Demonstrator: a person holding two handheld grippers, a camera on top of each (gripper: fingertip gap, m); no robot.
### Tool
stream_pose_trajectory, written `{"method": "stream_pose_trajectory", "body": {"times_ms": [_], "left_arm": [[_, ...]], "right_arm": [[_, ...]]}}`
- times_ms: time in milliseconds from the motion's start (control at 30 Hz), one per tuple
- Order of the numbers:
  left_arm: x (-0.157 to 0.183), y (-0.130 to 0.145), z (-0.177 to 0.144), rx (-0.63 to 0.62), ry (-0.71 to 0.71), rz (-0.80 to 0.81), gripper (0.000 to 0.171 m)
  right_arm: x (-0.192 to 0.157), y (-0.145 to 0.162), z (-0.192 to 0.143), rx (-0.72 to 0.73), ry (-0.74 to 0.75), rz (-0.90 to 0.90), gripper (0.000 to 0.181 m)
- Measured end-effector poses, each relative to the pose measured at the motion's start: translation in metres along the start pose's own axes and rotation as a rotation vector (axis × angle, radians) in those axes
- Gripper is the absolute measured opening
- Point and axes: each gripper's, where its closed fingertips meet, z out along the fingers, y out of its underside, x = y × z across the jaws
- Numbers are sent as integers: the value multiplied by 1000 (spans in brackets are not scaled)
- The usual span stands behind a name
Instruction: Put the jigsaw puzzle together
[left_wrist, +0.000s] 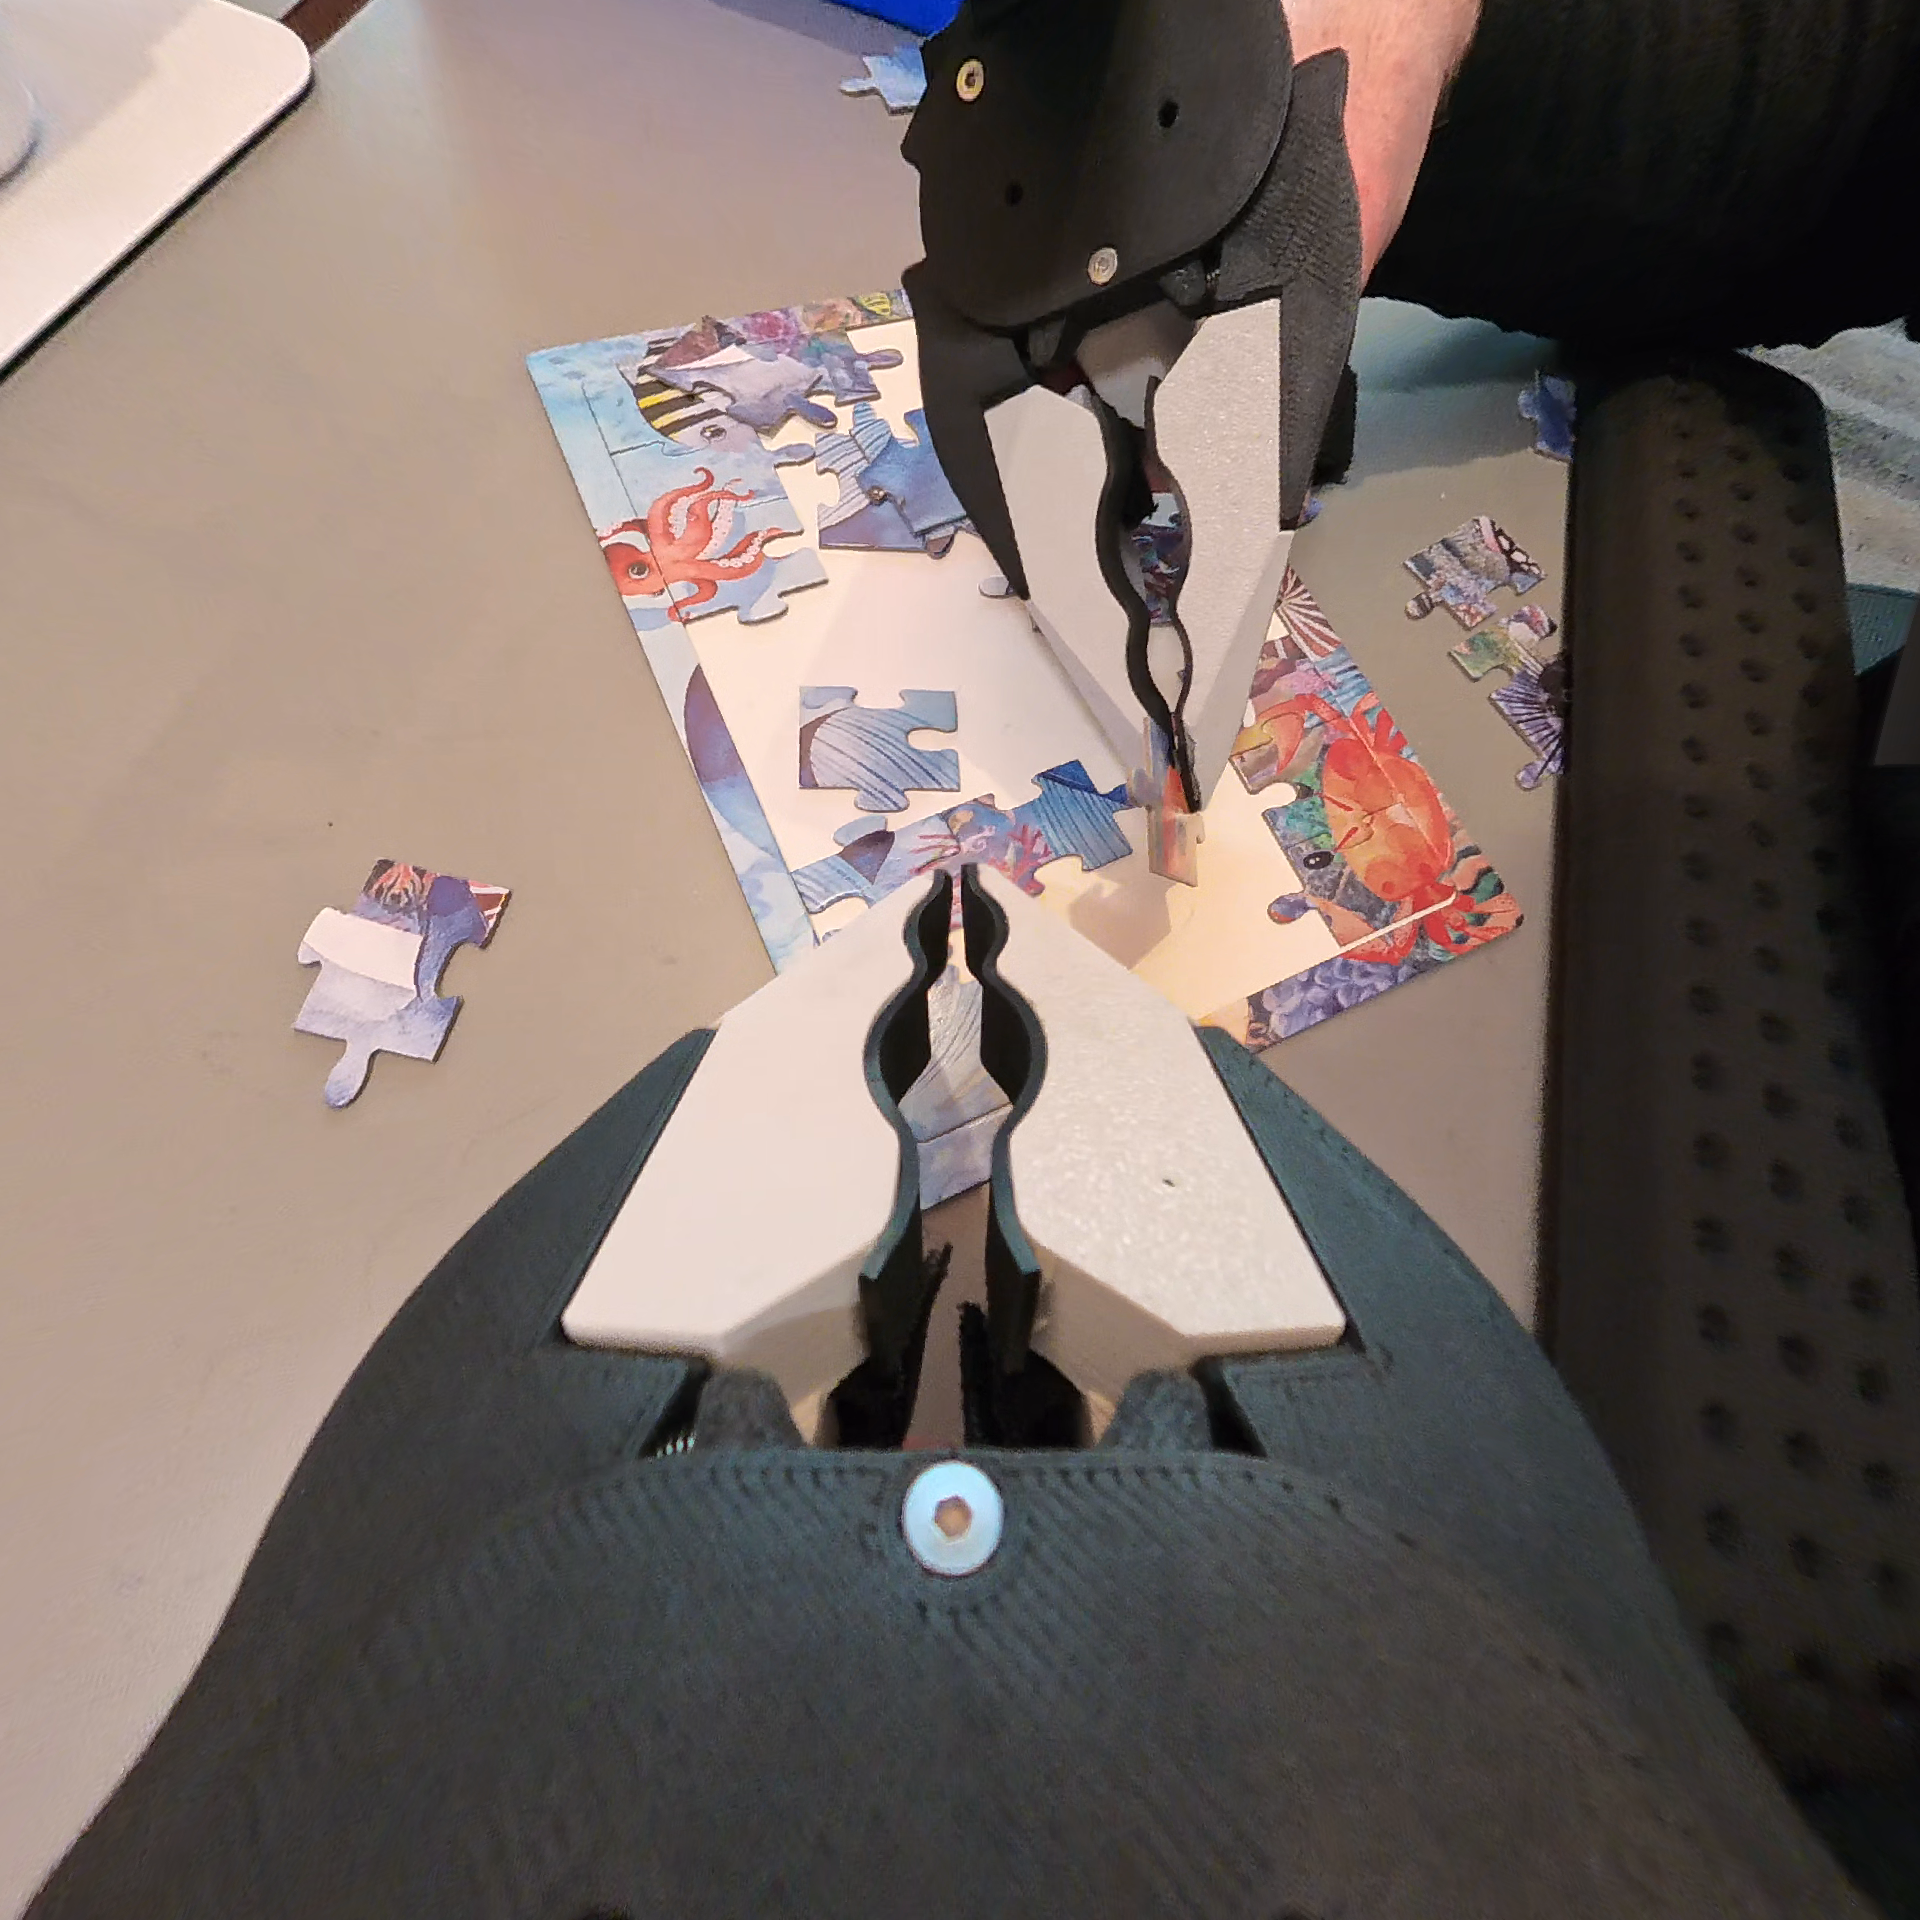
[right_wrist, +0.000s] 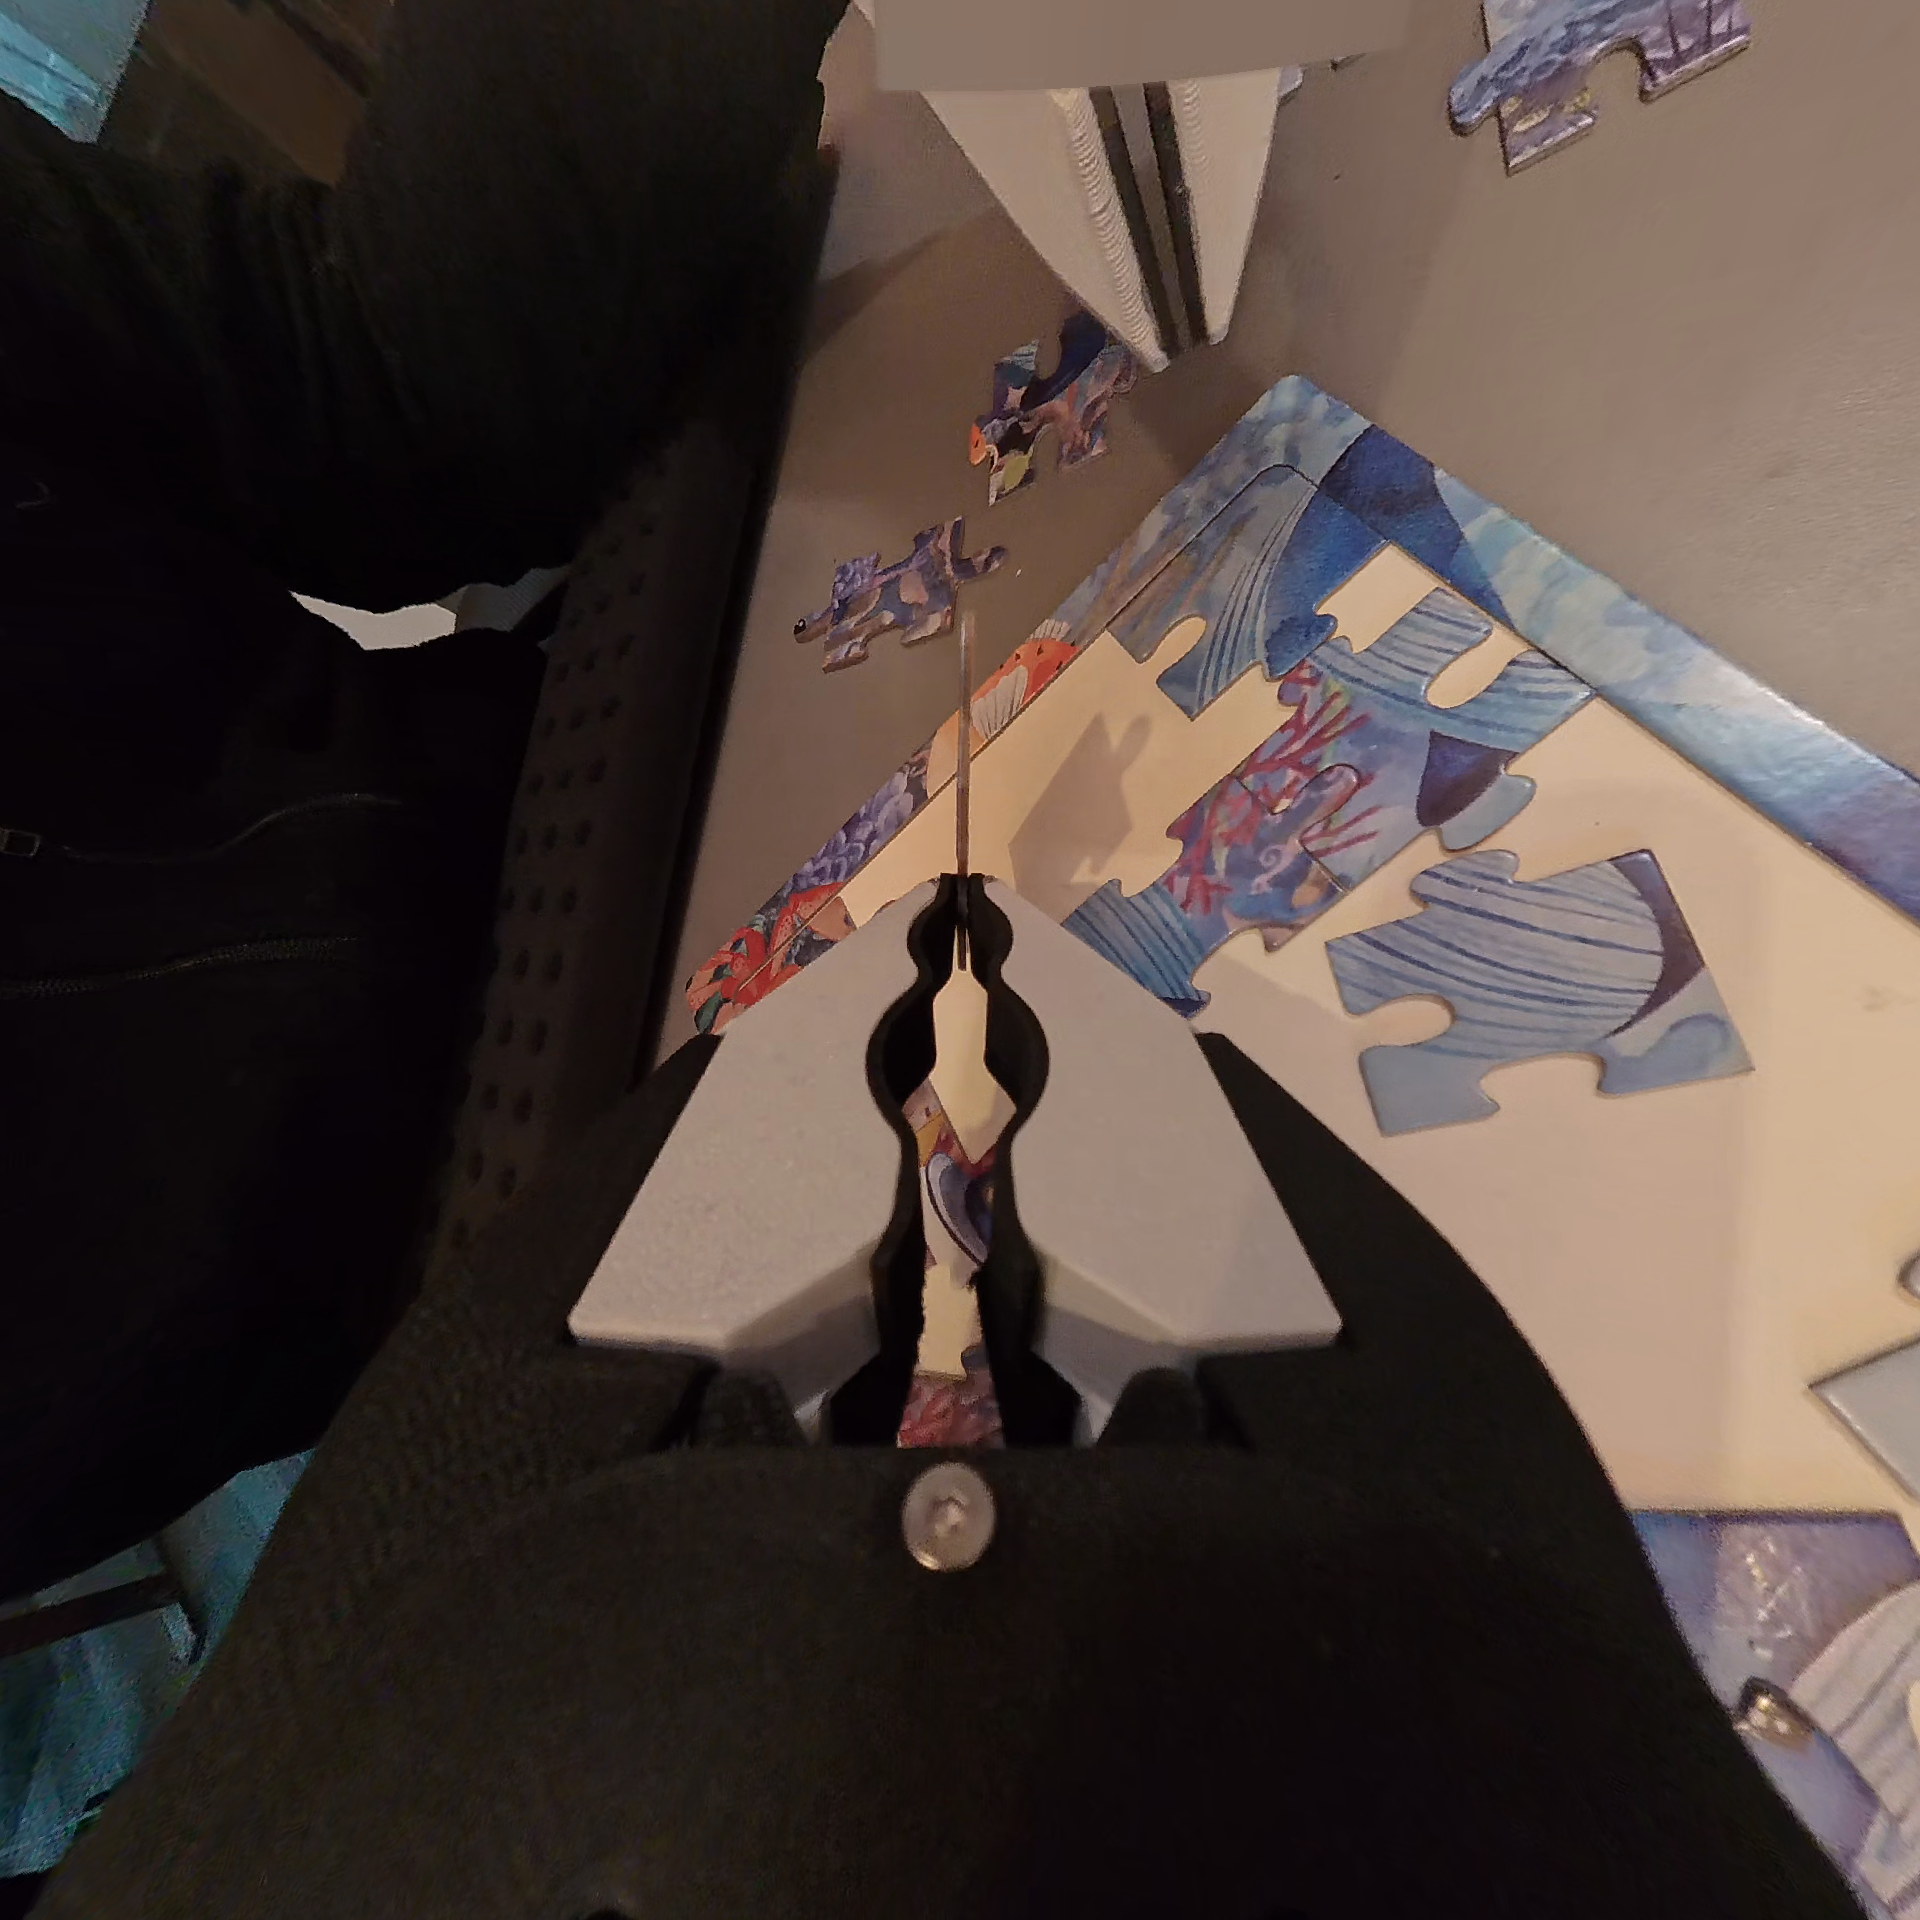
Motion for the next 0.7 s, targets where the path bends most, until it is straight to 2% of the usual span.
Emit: {"method": "stream_pose_trajectory", "body": {"times_ms": [433,567,700], "left_arm": [[-4,17,5,-87,-25,-1,7],[-7,21,5,-105,-43,-5,8],[-8,24,6,-121,-48,-7,11]], "right_arm": [[-7,2,4,-6,-48,16,0],[-21,12,6,-66,-112,-4,0],[-48,30,4,-166,-237,-37,0]]}}
